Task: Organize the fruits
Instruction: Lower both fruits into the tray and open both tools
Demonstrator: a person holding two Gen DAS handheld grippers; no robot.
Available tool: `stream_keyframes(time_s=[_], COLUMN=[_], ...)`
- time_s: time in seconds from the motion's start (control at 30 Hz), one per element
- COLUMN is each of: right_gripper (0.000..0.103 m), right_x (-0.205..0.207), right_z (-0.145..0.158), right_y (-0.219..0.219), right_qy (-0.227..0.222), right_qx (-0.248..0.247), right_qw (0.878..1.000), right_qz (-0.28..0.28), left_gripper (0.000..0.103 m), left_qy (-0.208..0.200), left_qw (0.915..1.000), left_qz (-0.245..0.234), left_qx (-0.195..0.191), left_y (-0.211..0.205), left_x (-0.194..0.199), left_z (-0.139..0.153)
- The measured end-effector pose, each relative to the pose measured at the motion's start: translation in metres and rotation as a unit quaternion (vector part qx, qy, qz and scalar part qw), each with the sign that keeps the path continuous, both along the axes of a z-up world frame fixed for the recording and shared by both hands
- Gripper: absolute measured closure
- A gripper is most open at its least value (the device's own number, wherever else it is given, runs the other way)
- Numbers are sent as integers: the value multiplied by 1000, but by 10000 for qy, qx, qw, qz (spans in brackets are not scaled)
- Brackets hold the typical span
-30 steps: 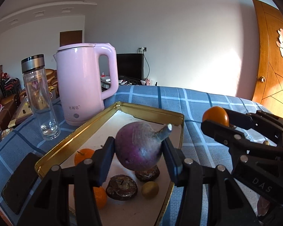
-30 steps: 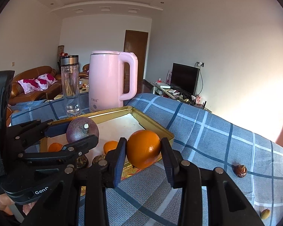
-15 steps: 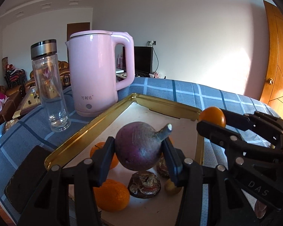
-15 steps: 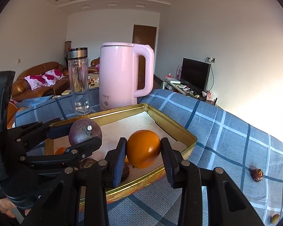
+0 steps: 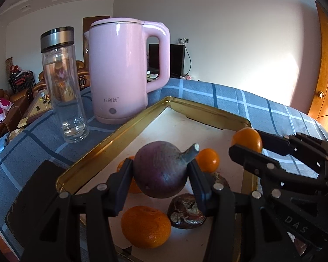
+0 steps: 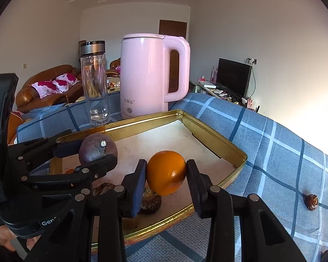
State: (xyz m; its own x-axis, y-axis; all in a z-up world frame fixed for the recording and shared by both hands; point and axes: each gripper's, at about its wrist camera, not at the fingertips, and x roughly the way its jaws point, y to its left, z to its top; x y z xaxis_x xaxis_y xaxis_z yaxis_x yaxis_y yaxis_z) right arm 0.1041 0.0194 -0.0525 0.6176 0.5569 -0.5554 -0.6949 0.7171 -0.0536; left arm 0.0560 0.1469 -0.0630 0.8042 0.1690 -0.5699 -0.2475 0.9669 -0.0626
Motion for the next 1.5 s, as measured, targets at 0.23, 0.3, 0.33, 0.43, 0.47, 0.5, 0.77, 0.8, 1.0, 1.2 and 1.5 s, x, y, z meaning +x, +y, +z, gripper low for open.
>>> stream_keyframes(time_s=[0.23,0.3,0.33,0.43,0.47,0.5,0.77,0.8,1.0,1.2,1.5], right_gripper=[64,64,64,64,64,64,64,64,64,61,49], right_x=[1,1,1,2,2,3,8,9,9,4,-4], right_z=[-5,-6,-7,-11,-12,-13,-21,-21,-24,-19,3], right_y=[4,5,6,9,9,9,8,8,7,4,-20], right_qy=[105,134,148,216,236,272,533,564,650,637,457], right_qx=[-79,-114,-136,-200,-207,-204,-214,-217,-242,-179,-29], right_qw=[9999,9998,9998,9995,9994,9993,9982,9980,9973,9974,9989], right_qz=[57,78,88,121,121,127,185,190,231,283,120], left_gripper=[50,50,50,50,50,50,50,50,50,49,27], left_qy=[62,80,86,105,108,110,166,175,247,222,-94], left_qw=[10000,9999,9999,9999,9999,9999,9997,9997,9995,9995,9992], left_qz=[67,65,60,33,19,13,16,22,27,59,15], left_qx=[-15,10,6,65,46,40,169,179,175,228,382], left_y=[7,6,6,5,6,6,2,2,2,0,-13], left_x=[1,1,2,2,2,2,2,2,1,-5,-26], left_z=[-2,-2,-2,-2,-2,-2,-2,-2,-3,3,39])
